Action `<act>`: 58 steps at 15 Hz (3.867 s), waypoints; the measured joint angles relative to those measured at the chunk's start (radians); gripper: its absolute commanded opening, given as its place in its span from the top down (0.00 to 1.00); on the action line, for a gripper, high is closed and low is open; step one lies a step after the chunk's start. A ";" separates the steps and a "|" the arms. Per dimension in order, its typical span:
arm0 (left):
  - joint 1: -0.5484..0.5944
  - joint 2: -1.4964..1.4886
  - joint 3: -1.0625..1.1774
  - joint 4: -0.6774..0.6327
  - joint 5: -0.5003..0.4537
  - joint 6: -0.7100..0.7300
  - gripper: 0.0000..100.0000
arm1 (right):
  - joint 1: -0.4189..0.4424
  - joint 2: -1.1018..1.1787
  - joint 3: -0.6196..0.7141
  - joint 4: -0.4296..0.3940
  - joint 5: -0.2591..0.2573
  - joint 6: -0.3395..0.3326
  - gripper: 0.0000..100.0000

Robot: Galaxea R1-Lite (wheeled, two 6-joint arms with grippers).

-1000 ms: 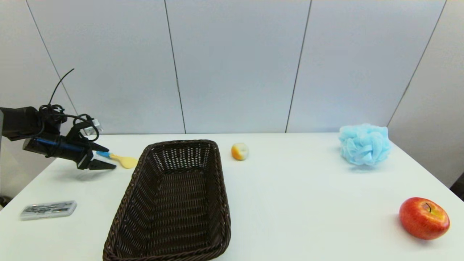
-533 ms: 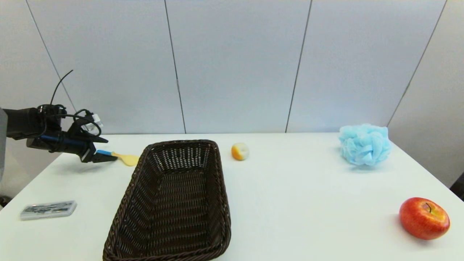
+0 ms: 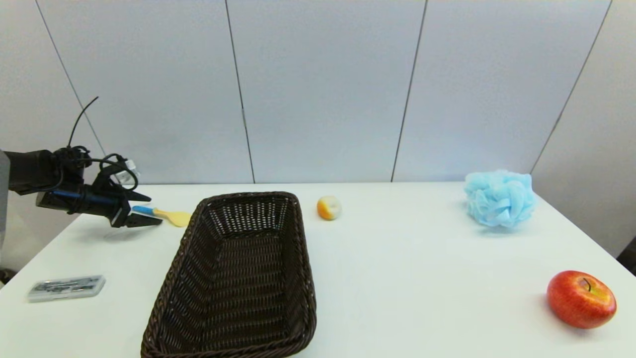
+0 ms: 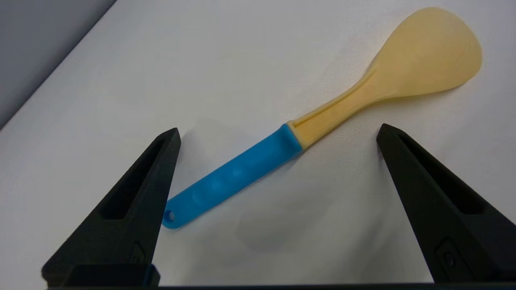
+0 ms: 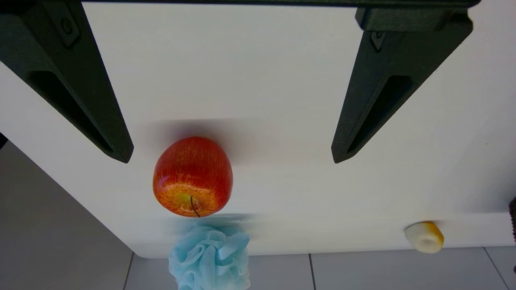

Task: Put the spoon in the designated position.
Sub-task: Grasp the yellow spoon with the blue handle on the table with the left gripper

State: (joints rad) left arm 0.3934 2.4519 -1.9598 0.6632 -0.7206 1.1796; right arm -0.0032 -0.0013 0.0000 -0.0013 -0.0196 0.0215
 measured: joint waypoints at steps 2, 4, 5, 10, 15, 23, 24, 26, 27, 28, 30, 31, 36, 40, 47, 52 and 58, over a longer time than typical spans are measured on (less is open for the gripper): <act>0.000 0.000 -0.002 -0.002 -0.005 0.040 0.00 | 0.000 0.000 0.000 0.000 0.000 0.000 0.00; 0.001 0.003 -0.003 -0.004 -0.012 0.074 0.00 | 0.000 0.000 0.000 0.000 0.000 0.000 0.00; 0.005 0.007 -0.004 -0.004 -0.027 0.091 0.00 | 0.000 0.000 0.000 0.000 0.000 0.000 0.00; 0.016 0.022 -0.004 0.007 -0.039 0.039 0.00 | 0.000 0.000 0.000 0.000 0.000 0.000 0.00; 0.013 0.026 -0.005 0.009 -0.035 -0.066 0.00 | 0.000 0.000 0.000 0.000 0.000 0.000 0.00; 0.011 0.027 -0.005 0.006 -0.034 -0.097 0.00 | 0.000 0.000 0.000 0.000 0.000 0.000 0.00; 0.011 0.027 -0.006 0.006 -0.034 -0.097 0.00 | 0.000 0.000 0.000 0.000 0.000 0.000 0.00; 0.011 0.027 -0.006 0.006 -0.035 -0.097 0.00 | 0.000 0.000 0.000 0.000 0.000 0.000 0.00; 0.011 0.027 -0.006 0.007 -0.035 -0.097 0.00 | 0.000 0.000 0.000 0.000 0.000 0.000 0.00; 0.011 0.027 -0.006 0.007 -0.035 -0.096 0.00 | 0.000 0.000 0.000 0.000 0.000 0.000 0.00; 0.011 0.027 -0.007 0.008 -0.035 -0.094 0.00 | 0.000 0.000 0.000 0.000 0.000 0.000 0.00; 0.011 0.027 -0.007 0.009 -0.036 -0.094 0.00 | 0.000 0.000 0.000 0.000 0.000 0.000 0.00; 0.010 0.028 -0.007 0.009 -0.036 -0.090 0.00 | 0.000 0.000 0.000 0.000 0.000 0.000 0.00; 0.010 0.029 -0.007 0.008 -0.041 -0.056 0.00 | 0.000 0.000 0.000 0.000 0.000 0.000 0.00; 0.011 0.006 -0.003 0.029 -0.035 -0.031 0.00 | 0.000 0.000 0.000 0.000 0.000 0.000 0.00; 0.012 -0.105 -0.003 0.167 -0.031 -0.076 0.00 | 0.000 0.000 0.000 0.000 0.000 0.000 0.00; 0.011 -0.222 -0.004 0.152 -0.016 -0.234 0.00 | 0.000 0.000 0.000 0.000 0.000 0.000 0.00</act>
State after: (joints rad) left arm 0.4040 2.2302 -1.9636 0.8149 -0.7364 0.9453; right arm -0.0032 -0.0013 0.0000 -0.0013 -0.0200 0.0211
